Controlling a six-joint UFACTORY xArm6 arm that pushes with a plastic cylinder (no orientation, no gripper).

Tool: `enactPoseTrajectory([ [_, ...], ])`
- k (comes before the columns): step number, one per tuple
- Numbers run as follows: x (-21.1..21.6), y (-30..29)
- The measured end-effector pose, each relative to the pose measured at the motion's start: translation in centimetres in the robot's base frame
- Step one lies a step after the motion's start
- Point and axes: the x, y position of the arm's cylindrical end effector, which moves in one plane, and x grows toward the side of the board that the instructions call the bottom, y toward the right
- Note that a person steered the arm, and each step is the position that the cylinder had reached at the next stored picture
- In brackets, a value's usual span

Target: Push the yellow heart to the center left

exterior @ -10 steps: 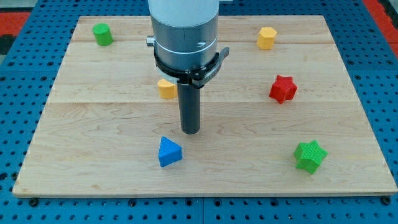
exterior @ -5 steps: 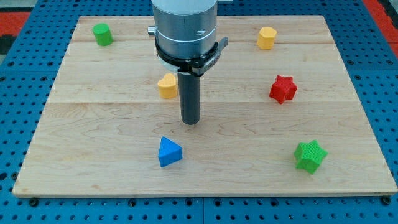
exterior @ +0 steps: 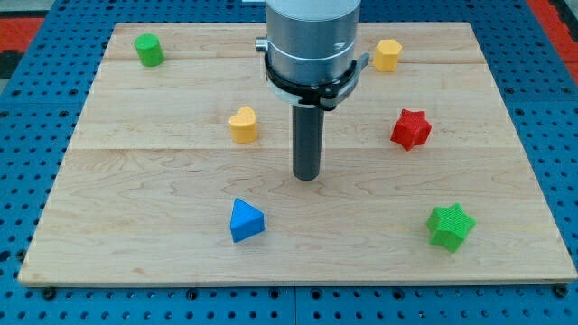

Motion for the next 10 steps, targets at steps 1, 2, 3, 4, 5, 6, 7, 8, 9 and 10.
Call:
enactPoseTrajectory([
  [1, 0.0, 4.4],
  [2, 0.0, 7.7],
  [3, -1.2, 7.7],
  [4, -1.7, 7.6],
  [5, -1.8, 7.4],
  [6, -2.1, 6.3],
  [7, -2.7, 5.4],
  [8, -3.4, 4.9],
  [9, -3.8, 4.8],
  [10, -3.8, 4.8],
])
